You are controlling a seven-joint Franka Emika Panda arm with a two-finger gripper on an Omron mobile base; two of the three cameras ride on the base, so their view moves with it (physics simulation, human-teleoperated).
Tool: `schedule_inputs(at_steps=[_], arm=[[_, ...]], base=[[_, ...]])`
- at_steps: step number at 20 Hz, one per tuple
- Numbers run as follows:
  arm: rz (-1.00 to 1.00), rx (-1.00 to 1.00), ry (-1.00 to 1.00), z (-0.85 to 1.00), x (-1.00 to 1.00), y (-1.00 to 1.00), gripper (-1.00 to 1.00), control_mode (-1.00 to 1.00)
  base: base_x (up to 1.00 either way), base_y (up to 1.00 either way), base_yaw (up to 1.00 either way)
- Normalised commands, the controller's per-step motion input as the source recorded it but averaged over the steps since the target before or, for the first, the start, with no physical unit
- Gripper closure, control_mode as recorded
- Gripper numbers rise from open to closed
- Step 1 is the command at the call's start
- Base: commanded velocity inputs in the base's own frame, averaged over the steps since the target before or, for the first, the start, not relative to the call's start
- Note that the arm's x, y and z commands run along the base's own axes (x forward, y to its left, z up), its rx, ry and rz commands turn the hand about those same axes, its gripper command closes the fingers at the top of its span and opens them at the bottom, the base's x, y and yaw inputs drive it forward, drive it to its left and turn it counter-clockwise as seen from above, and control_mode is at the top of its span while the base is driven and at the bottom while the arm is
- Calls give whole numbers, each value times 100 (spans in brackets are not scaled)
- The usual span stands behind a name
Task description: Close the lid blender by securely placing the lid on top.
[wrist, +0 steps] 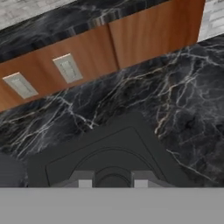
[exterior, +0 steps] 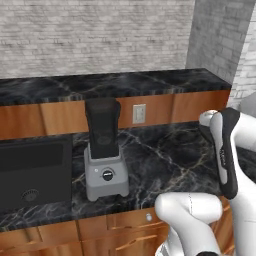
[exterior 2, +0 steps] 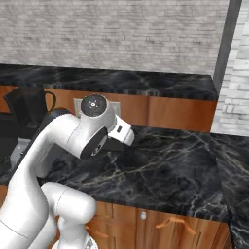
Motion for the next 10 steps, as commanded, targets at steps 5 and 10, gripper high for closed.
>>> schedule_inputs(at_steps=[5, 10], arm=[[0, 0, -13, 85, -30, 39, 100, -100], [0, 0, -14, 71, -34, 53, 100, -100]], base=[[0, 0, 0], [0, 0, 0]])
